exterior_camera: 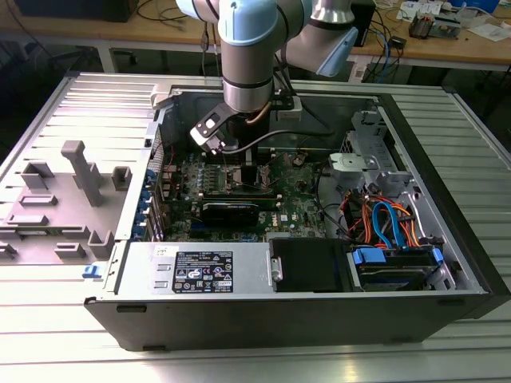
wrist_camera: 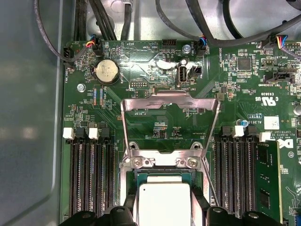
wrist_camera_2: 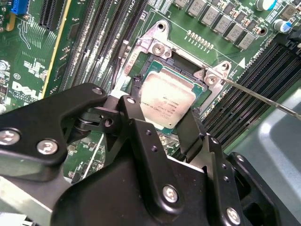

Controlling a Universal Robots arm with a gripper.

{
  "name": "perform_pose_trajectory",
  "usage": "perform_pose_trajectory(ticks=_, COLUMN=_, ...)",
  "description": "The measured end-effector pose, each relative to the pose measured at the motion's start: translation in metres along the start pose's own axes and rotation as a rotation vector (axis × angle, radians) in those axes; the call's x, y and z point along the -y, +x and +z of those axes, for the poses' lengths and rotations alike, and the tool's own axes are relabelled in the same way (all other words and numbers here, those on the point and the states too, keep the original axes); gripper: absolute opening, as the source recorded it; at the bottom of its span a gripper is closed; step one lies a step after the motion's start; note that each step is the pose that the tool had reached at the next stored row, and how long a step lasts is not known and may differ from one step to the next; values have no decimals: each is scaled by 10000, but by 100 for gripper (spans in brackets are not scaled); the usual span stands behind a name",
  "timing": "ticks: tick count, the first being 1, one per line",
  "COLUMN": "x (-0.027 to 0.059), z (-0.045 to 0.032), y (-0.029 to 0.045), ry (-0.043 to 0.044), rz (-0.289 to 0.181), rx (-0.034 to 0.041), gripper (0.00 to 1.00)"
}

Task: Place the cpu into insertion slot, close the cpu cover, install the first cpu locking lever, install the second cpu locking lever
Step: 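Place the cpu into insertion slot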

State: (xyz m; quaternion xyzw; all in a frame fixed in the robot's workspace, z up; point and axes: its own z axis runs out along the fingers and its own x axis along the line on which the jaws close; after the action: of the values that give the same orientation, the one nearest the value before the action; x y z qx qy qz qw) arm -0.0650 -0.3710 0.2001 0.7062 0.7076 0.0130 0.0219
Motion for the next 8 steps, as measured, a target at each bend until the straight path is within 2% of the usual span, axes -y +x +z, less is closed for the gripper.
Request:
perform_pose_trajectory(ticks=5, x=-1, z=1, y=0, ry=-1, rz=29, rx=-2, gripper=54)
perform_pose_trajectory(ticks=6, x=-1, z=1, y=0, ry=-1, rz=29, rx=0, gripper=61)
perform_pose_trajectory(ticks=8, x=-3, z=0, y=0, ry=0, rz=29, rx=1, gripper=61)
